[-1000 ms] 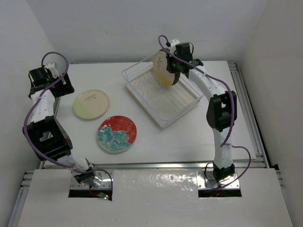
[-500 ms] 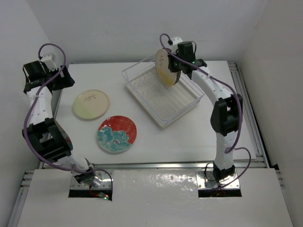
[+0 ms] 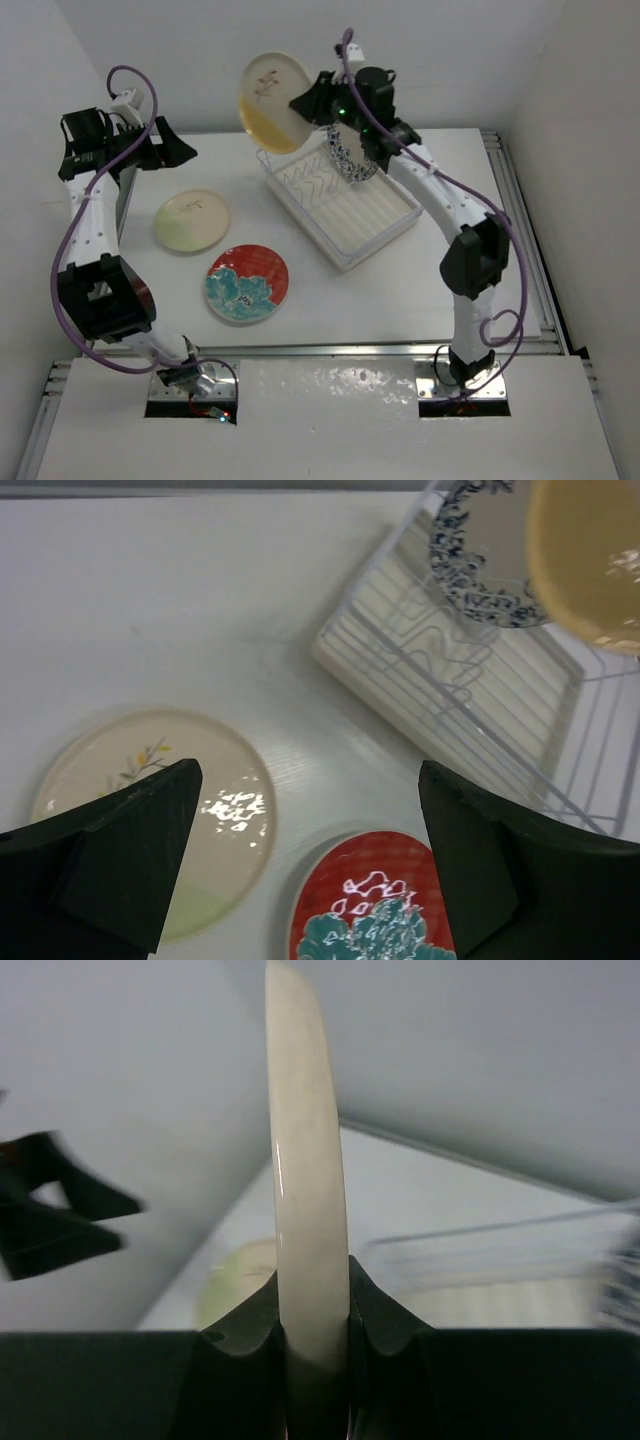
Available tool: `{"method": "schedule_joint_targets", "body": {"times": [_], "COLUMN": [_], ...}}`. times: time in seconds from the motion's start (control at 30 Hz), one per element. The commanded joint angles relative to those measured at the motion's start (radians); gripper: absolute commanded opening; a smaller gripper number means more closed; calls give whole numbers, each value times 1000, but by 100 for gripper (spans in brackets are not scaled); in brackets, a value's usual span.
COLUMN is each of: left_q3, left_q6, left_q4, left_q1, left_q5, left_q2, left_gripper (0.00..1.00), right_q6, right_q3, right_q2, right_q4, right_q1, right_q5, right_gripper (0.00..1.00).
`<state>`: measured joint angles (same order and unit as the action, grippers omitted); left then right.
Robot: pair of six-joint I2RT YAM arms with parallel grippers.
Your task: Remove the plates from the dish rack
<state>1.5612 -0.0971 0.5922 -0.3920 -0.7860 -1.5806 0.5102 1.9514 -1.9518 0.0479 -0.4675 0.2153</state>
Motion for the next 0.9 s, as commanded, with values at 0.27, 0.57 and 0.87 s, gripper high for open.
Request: {"method": "schedule_joint_targets", "body": {"times": [0.27, 0.57, 0.87], "left_q3": [-196, -309, -339], "left_q6": [261, 465, 694], "left_q4": [-219, -439, -575], "left_q1": [45, 47, 48], "left_q5": [-56, -73, -193], "left_q2": [64, 39, 31], "left_gripper": [91, 73, 48], "right_q6": [544, 681, 748], "right_q3": [106, -28, -43], "right_q2": [-207, -199, -237], "right_q4": [-427, -560, -605], "right_q1": [-118, -132, -149], "right_q5": [257, 312, 328], "right_gripper": [0, 0, 0]}}
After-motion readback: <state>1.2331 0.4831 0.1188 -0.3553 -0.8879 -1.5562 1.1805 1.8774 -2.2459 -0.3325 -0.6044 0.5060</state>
